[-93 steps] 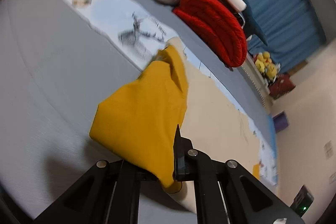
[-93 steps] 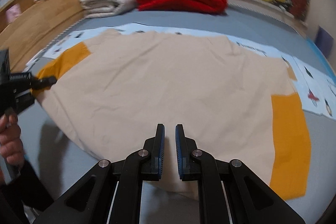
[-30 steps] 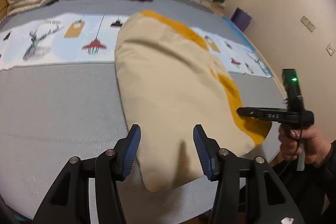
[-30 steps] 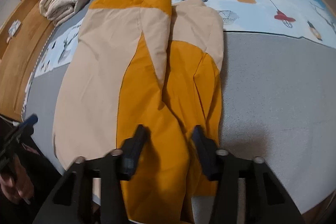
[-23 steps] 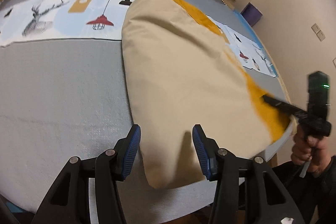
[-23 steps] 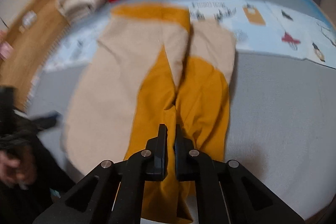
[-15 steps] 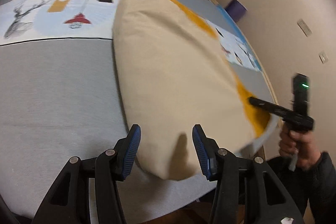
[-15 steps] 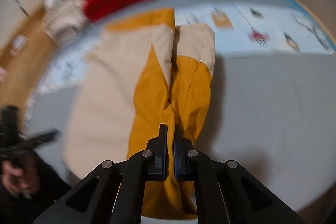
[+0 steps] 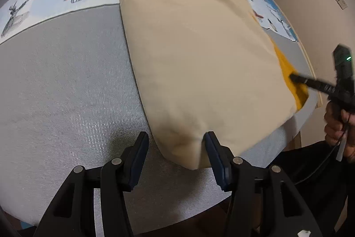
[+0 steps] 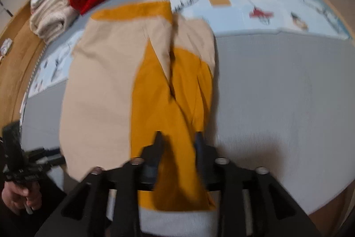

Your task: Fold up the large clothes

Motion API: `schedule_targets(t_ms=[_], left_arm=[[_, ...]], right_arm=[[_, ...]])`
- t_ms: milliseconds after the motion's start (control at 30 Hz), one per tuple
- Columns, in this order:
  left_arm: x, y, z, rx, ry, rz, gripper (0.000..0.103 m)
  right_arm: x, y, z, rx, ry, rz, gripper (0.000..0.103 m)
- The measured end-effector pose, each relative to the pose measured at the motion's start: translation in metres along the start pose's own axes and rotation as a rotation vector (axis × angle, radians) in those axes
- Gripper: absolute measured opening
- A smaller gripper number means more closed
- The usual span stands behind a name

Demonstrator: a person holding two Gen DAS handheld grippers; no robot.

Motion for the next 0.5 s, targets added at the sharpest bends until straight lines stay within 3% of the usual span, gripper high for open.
schedule_targets(t_ms=[133,167,200,300,367,500], left_arm=[[-0.008,0.002,-0.015,-0.051,-0.041,0.016,0.048],[-0.009,0.003,-0.017,-0.058,-0.049,0.026,0.048],[-0.011,0.004,-0.017,-0.061,-0.056,0.041,0.048],[-0.013,0.0,-0.002,-0.031,-0.004,0.099,0.048],[-0.01,-0.004,0.013,0.01,0.06,0.143,0.053],[-0.013,-0.007,0.02,0.053,0.122,0.166,0.053]], right_arm=[[-0.005,-0.02,0.011,0.084,0.014,-0.029,0.04],[-0.002,-0.021,0.008,0.074,0.018,-0.052,0.032],[0.002,-0.021,0.004,0.058,0.027,-0.087,0.009],[0.015,-0.022,-0.009,0.012,0.075,-0.152,0.005],[0.01,-0.026,-0.004,0.037,0.07,-0.144,0.004],[0.0,-0.04,0.026,0.167,-0.075,-0.177,0.004]])
Point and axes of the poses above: each gripper's, at about its wrist camera, not at the fingertips, and z roughly the way its jaws point, x to its left, y to its top, the point moved 7 cm from there along z, roughly the way its jaws point, and after that the axes turned 1 degree about -z, right-handed, at the moved point
